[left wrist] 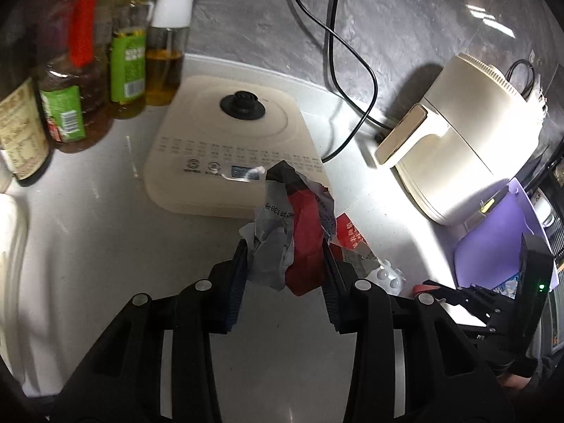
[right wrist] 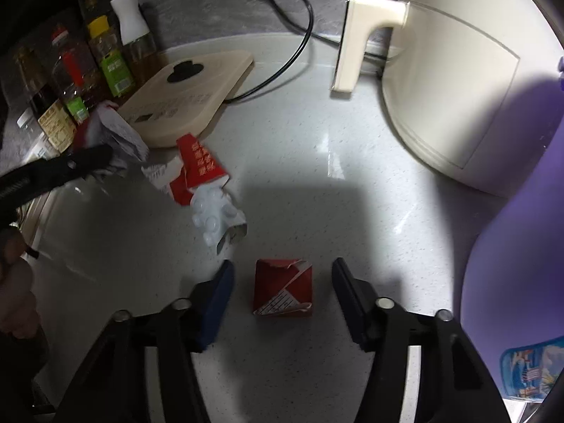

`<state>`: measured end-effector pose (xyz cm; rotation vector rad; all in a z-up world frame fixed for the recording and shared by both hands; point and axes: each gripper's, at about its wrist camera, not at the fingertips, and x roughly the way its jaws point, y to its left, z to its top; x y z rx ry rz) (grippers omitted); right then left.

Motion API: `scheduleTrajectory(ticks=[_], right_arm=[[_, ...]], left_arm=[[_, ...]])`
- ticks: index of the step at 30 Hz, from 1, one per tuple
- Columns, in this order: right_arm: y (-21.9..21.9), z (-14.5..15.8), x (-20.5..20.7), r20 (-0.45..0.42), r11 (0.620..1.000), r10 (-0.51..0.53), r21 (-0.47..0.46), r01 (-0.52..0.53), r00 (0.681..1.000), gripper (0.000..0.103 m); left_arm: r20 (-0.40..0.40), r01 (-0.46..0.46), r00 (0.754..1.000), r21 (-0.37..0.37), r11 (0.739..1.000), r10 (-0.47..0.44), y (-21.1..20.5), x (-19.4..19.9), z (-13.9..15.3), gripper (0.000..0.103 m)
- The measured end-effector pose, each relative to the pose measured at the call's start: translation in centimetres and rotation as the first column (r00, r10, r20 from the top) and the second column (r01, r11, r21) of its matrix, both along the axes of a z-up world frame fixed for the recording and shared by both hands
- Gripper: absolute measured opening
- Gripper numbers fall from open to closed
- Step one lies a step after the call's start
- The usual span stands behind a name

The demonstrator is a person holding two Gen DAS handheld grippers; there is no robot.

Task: Collect trash
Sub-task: 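Grasp the red-and-grey wrapper with the left tool while the right tool grasps a red wrapper, then carry both wrappers over the purple bucket and open both tools to drop them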

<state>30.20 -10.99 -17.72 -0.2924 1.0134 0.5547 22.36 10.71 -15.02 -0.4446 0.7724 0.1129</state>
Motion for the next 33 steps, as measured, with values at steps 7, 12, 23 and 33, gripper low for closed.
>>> scheduleTrajectory(ticks=[7,12,23,33], right_arm=[[0.4,1.2,0.0,-0.001,0.999,0.034,0.015,-0.034,0.999,0.027],[0.6,3.4,-0.5,0.03,0.996,0.061,0.056,-0.063,0.998,0.027],[-1.5,13.6,-1.8,0.211,0.968,0.08,0.215,-0.126,0.974,0.027],[-7.4,20.0,-2.6,0.294,0.935,0.029,0.329,-0.13,0.955,0.027]], left_arm=[[0.03,-0.063,0.998,0.01,0.998,0.063,0.4,-2.7,1.8,0.038],[0.063,-0.103,0.993,0.018,0.995,0.102,0.5,-4.3,3.4,0.038],[0.176,-0.131,0.977,0.052,0.99,0.12,-1.9,-6.7,9.1,0.038],[0.275,-0.092,0.959,0.074,0.993,0.069,-7.1,-6.5,13.7,0.038]])
